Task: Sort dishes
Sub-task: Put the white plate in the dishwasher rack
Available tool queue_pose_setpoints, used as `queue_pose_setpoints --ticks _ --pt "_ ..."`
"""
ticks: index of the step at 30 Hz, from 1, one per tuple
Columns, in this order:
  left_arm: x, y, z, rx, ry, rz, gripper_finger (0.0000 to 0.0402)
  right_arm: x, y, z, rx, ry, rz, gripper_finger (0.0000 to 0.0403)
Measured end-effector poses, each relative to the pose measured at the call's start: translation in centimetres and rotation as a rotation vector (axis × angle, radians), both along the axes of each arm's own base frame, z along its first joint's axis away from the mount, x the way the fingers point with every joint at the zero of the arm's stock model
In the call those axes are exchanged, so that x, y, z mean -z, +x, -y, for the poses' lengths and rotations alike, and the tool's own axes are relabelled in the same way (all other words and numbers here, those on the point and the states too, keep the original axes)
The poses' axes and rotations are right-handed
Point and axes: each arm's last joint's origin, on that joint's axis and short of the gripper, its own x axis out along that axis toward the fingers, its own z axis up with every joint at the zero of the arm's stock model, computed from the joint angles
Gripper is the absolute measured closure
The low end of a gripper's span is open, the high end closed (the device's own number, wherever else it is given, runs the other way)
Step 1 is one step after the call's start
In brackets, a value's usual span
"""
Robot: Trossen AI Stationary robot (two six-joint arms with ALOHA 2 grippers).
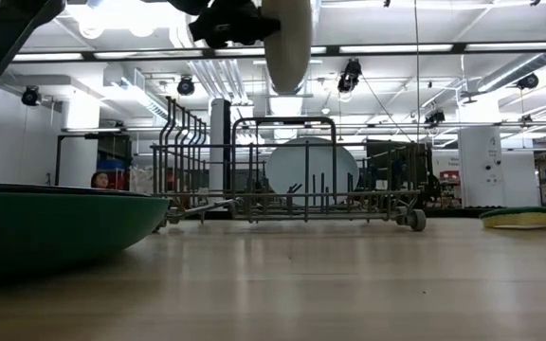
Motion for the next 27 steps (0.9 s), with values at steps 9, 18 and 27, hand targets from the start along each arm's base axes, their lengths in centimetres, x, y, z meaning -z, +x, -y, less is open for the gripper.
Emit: queue_pose_setpoints --ticks 9,18,27 --pt "-0.2 0.3 0.0 -0.028 -0.023 -0.012 0.0377 -1.1 0.8 1.8 0.049 0.041 0.062 0.0105" --pt "0.1 0.5 0.5 -0.015 -0.039 -0.035 0.0377 -2.6 2.2 4.3 0.088 0.097 0.097 0.0125" --pt "0.2 0.3 0.6 -0.015 -0.053 -0.057 0.0377 -3.2 2.7 5.2 0.111 0.111 0.121 0.0172"
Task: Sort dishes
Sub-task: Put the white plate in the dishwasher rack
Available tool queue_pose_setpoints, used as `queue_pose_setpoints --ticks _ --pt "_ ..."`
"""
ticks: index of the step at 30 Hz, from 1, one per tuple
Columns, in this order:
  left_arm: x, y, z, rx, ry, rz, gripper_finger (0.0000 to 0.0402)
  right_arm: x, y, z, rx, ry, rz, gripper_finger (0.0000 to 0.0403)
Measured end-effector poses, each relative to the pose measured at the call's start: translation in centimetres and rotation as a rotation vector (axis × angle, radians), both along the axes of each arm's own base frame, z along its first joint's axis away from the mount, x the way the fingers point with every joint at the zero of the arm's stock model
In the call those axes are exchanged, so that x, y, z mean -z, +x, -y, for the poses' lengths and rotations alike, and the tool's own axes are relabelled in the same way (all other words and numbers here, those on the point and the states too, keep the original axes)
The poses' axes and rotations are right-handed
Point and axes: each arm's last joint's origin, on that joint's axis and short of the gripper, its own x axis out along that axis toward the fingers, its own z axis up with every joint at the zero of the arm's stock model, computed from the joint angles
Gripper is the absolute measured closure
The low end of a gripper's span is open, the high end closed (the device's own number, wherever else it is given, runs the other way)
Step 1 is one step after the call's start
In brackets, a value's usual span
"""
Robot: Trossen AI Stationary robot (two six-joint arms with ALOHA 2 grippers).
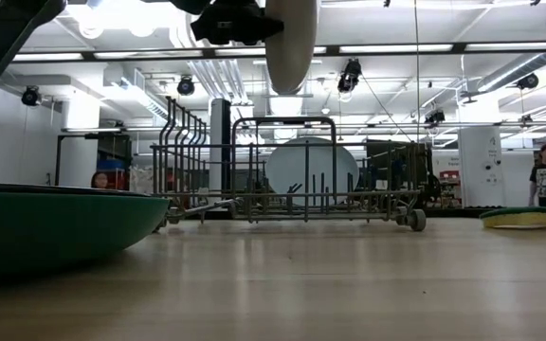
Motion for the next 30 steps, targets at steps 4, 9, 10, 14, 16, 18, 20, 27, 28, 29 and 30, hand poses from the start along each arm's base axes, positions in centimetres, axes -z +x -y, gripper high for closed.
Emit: queue_pose_setpoints --ticks 4,9,10,14,16,18,20,27,28,29,30 --pt "0.0 0.0 0.0 -0.001 -0.001 -0.001 0.0377 0.0 0.2 0.6 0.017 0.018 0.032 0.0240" --pt "0.0 -0.2 -0.1 -0.018 -0.031 -0.027 0.0365 -0.2 0.1 0.8 0.072 -0.019 0.058 0.0327" --pt "-0.1 -0.2 -0.1 -0.017 -0.027 -0.021 0.0357 -0.3 0.0 0.8 0.077 -0.021 0.067 0.0327" --pt "-0.2 -0.3 0.0 -0.005 -0.032 -0.012 0.0308 -0.8 -0.3 0.5 0.080 -0.017 0.100 0.0339" --pt "-0.3 -0.4 -0.1 -0.008 -0.030 -0.008 0.0278 -1.0 -0.4 0.5 0.080 -0.012 0.111 0.0347" --pt "-0.6 -0.7 -0.3 -0.011 -0.012 0.008 0.0246 -1.2 -0.4 0.5 0.081 -0.010 0.117 0.0353" --pt "-1.1 -1.1 -0.6 -0.021 0.004 0.028 0.0216 -1.5 -0.4 0.6 0.082 -0.008 0.120 0.0356" --pt "-4.1 -2.9 -1.1 -0.071 0.034 0.046 0.0147 -2.6 -0.8 1.2 0.085 -0.017 0.087 0.0367" --pt "-4.6 -3.2 -1.0 -0.077 0.033 0.039 0.0143 -2.9 -1.0 1.4 0.085 -0.024 0.072 0.0371" --pt "-5.1 -3.5 -0.8 -0.087 0.035 0.031 0.0139 -3.1 -1.2 1.7 0.090 -0.030 0.060 0.0374" --pt "-5.5 -3.7 -0.7 -0.098 0.037 0.022 0.0136 -3.4 -1.4 2.0 0.093 -0.035 0.046 0.0377"
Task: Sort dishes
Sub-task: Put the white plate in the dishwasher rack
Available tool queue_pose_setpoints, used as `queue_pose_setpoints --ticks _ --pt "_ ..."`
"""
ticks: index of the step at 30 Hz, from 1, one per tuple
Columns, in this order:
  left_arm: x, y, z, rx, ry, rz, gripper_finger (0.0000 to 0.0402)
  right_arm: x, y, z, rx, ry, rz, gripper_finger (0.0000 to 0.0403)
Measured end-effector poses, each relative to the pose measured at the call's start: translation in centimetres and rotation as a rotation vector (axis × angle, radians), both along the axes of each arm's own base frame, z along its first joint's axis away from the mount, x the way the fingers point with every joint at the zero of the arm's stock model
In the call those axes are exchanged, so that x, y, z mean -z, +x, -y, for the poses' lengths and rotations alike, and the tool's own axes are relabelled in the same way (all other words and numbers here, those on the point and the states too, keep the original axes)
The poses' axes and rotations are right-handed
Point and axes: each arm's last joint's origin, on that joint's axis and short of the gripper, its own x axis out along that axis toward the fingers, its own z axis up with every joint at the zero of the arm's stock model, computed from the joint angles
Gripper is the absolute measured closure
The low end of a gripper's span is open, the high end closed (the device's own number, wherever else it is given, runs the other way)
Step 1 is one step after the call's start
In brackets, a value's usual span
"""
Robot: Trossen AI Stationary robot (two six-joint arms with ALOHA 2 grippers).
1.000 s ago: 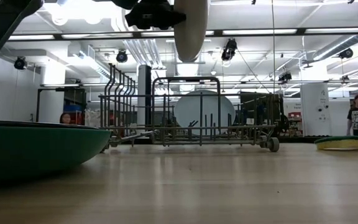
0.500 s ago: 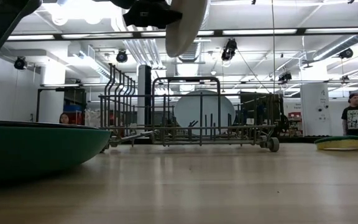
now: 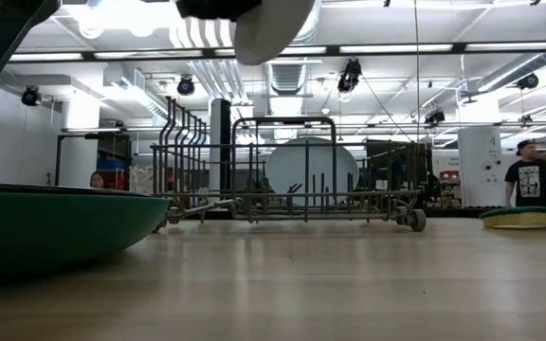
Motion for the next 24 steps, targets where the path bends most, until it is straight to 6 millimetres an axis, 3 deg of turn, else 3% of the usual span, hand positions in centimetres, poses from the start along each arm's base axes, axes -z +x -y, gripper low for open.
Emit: queue_pose_setpoints --ticks 4,10,24 --pt "-1.8 -0.9 0.5 -0.088 0.036 -0.037 0.0132 -0.9 -1.2 1.6 -0.019 0.025 -0.054 0.0392" --pt "-2.5 -1.2 0.4 -0.181 0.116 -0.042 0.0132 -1.6 -2.8 3.7 -0.055 0.124 -0.085 0.0395" --pt "-3.1 -1.0 -0.3 -0.294 0.252 -0.013 0.0132 -3.9 -5.3 4.4 -0.127 0.211 -0.073 0.0395"
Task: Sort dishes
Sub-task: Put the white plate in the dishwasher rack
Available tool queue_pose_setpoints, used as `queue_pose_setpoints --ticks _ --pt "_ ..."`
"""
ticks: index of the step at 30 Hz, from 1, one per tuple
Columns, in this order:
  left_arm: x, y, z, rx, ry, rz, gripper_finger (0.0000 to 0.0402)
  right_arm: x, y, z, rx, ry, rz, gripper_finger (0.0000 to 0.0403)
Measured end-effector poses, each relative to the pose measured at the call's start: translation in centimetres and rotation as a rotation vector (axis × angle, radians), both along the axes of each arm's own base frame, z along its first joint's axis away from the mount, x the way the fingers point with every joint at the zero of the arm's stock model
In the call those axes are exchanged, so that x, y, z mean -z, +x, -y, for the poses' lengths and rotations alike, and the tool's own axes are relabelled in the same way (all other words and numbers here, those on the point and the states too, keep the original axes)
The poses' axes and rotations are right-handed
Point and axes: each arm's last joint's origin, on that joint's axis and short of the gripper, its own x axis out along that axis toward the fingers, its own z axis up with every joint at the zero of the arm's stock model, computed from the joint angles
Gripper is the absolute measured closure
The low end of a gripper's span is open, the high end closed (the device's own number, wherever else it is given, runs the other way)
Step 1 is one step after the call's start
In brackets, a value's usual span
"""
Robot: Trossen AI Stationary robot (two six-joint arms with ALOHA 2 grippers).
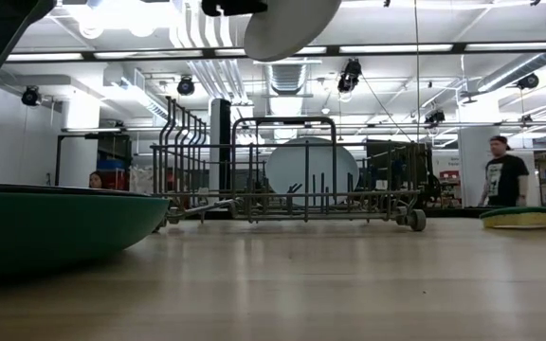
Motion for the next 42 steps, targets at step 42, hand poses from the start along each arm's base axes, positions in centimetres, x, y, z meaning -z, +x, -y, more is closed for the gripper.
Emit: queue_pose_setpoints --ticks 42 --pt "0.3 -1.3 -2.7 -0.373 0.106 -0.110 0.0132 2.1 -4.1 9.0 0.235 0.229 -0.562 0.0402"
